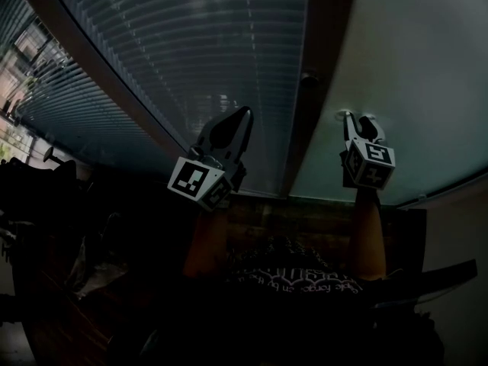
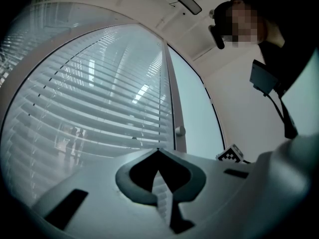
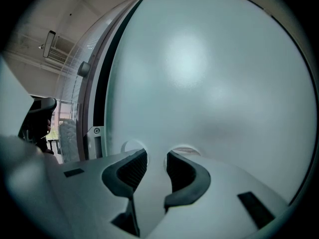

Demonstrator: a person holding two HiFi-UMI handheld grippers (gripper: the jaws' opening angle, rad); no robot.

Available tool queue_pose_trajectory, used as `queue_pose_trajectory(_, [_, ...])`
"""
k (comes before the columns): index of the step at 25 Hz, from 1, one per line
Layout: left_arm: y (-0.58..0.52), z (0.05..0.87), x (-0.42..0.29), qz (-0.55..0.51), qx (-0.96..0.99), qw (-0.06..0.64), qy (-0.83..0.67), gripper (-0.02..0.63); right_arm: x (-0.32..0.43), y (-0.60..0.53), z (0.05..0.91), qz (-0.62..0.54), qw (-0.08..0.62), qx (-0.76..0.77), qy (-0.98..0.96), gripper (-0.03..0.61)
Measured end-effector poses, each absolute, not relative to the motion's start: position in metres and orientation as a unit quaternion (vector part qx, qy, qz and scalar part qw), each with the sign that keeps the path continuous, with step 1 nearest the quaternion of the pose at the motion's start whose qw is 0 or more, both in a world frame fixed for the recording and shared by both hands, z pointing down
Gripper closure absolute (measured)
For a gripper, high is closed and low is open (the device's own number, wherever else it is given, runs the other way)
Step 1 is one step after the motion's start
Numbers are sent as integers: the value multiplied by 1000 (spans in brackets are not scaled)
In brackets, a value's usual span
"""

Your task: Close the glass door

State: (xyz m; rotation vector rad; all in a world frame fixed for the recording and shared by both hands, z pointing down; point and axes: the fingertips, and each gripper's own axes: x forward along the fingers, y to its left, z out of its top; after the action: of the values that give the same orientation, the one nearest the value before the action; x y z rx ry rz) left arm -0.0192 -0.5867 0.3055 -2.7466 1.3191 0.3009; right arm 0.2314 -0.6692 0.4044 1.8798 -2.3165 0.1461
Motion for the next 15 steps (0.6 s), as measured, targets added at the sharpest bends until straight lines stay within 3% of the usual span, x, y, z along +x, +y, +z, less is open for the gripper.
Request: queue_pose_trajectory(15, [-583,303,-15,103,-902,34,418,612,224,-666,400,50,85,634,-767,457])
